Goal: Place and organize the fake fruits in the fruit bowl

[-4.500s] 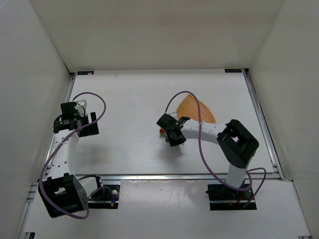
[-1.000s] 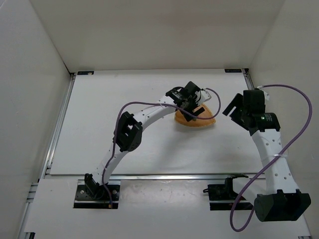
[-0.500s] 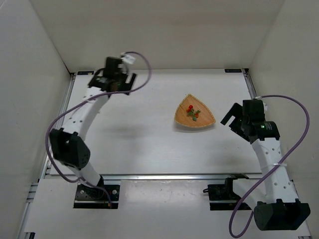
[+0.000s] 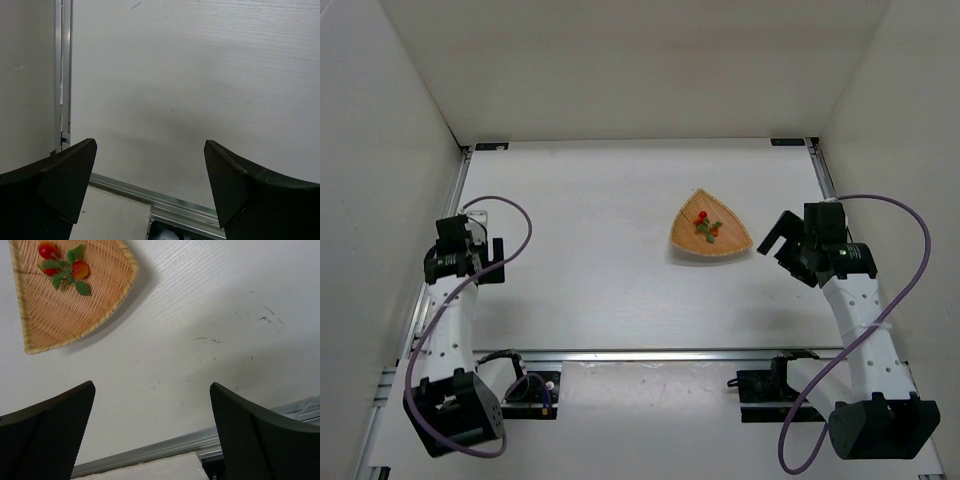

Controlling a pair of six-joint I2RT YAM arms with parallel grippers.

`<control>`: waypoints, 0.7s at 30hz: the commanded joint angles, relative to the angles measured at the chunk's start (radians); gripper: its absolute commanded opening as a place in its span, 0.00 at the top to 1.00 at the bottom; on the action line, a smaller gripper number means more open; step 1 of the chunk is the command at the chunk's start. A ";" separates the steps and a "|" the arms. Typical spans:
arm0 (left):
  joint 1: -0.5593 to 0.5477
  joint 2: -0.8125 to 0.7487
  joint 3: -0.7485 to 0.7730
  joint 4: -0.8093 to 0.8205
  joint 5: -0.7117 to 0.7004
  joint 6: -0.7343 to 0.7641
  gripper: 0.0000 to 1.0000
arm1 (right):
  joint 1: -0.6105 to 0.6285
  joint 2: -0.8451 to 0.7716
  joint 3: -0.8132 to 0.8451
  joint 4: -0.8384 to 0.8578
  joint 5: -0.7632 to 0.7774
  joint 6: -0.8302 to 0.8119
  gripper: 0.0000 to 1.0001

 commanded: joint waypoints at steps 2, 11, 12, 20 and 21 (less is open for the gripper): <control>0.008 -0.078 -0.067 0.023 0.049 -0.014 0.00 | -0.006 0.041 0.039 0.036 -0.068 -0.002 0.00; 0.018 -0.147 -0.121 0.055 0.018 -0.014 0.00 | -0.006 0.051 0.007 0.056 -0.079 0.007 0.00; 0.018 -0.147 -0.121 0.055 0.018 -0.014 0.00 | -0.006 0.038 -0.006 0.056 -0.079 0.007 0.00; 0.018 -0.138 -0.189 0.086 0.007 -0.014 0.00 | -0.006 -0.014 -0.062 0.065 -0.059 0.016 0.00; 0.018 -0.138 -0.198 0.086 0.007 -0.014 0.00 | -0.006 -0.014 -0.074 0.065 -0.048 0.016 0.00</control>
